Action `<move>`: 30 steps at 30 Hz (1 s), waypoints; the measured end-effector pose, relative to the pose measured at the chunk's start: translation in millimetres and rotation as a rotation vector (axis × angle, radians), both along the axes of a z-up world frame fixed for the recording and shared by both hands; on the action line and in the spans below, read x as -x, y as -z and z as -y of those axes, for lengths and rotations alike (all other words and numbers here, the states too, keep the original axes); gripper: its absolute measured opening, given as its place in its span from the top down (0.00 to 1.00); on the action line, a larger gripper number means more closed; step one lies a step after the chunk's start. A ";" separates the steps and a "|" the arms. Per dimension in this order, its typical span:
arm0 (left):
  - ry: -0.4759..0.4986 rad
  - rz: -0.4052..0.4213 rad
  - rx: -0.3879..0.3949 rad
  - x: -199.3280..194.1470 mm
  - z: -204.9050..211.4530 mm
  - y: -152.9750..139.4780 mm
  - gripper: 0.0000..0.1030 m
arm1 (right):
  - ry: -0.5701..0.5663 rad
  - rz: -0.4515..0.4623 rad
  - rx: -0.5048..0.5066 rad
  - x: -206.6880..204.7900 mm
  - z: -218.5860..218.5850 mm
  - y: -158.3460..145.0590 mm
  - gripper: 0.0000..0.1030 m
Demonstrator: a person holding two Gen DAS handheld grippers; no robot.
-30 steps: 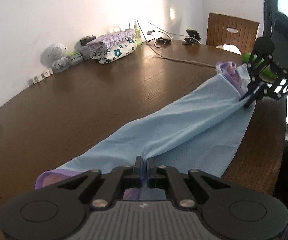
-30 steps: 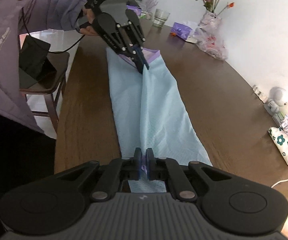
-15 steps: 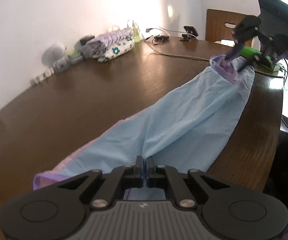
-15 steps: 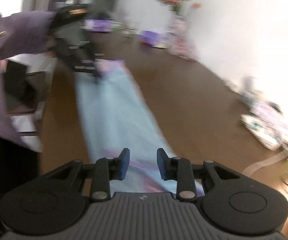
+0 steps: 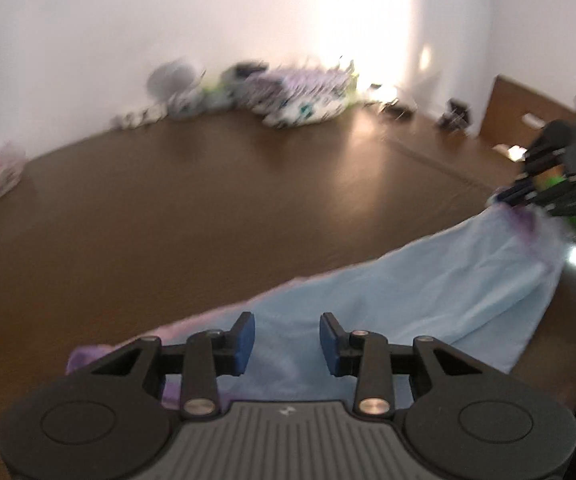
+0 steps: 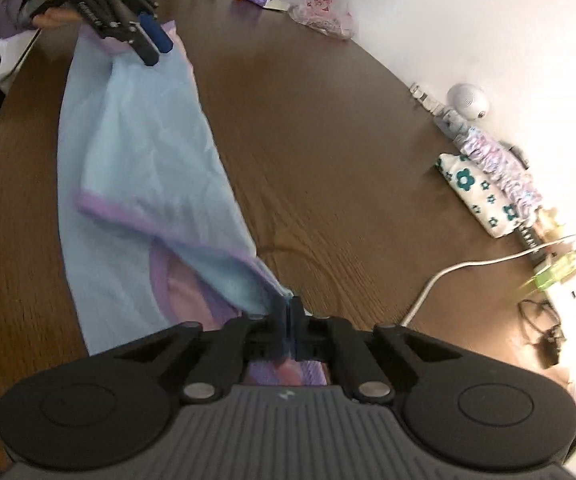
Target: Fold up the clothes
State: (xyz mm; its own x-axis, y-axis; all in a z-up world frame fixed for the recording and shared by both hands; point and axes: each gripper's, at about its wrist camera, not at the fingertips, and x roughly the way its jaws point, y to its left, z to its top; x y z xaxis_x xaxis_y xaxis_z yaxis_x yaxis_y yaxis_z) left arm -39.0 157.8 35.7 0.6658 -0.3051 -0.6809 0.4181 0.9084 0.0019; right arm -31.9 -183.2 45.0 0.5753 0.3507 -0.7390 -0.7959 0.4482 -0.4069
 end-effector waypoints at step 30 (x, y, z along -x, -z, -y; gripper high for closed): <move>-0.059 0.037 0.005 9.2 -12.3 5.1 0.51 | 0.143 0.288 0.105 65.6 9.1 -3.8 0.93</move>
